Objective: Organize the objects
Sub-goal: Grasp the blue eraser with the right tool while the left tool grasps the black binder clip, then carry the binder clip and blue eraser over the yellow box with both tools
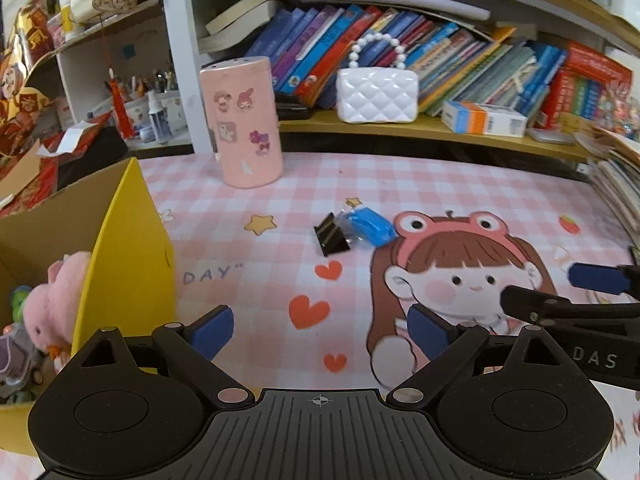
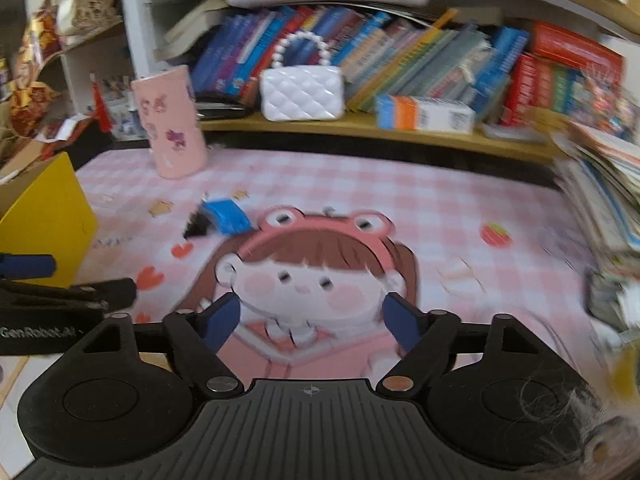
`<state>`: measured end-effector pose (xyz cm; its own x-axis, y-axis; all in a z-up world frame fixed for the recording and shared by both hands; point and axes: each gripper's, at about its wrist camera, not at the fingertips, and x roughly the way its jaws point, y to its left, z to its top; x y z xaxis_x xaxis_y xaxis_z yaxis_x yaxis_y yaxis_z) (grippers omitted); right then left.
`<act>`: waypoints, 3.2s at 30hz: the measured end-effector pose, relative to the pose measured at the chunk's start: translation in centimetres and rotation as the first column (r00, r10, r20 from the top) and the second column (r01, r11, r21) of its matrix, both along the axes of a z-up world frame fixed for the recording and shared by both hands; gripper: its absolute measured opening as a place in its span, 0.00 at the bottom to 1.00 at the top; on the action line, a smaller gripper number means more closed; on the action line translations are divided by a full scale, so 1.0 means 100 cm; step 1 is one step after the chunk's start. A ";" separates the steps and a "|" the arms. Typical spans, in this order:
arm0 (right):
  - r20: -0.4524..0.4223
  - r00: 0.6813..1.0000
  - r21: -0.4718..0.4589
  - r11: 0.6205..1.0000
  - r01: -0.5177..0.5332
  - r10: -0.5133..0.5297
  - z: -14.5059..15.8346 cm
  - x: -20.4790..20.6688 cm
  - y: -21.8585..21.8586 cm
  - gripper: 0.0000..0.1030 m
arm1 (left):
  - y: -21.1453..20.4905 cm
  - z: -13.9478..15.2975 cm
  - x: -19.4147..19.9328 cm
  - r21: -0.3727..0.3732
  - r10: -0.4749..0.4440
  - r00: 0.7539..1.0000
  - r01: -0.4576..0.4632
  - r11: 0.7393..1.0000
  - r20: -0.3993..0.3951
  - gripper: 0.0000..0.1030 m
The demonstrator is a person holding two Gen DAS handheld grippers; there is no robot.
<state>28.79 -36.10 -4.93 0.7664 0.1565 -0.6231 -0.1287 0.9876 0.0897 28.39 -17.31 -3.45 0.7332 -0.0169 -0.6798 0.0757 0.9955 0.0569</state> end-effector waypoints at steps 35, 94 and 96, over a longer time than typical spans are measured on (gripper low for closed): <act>0.003 0.966 0.105 0.960 -0.259 0.260 -0.035 0.135 0.019 0.28 | 0.008 -0.005 0.058 -0.020 0.129 0.991 -0.128 0.992 0.033 0.91; -0.130 0.989 0.180 0.983 -0.046 0.070 0.022 -0.013 -0.025 0.26 | -0.017 0.007 -0.041 0.044 -0.225 0.966 0.221 0.974 0.125 0.26; -0.148 0.988 0.182 0.983 -0.010 0.038 0.018 -0.021 -0.023 0.26 | -0.010 0.009 -0.052 0.018 -0.211 0.971 0.210 0.978 0.114 0.26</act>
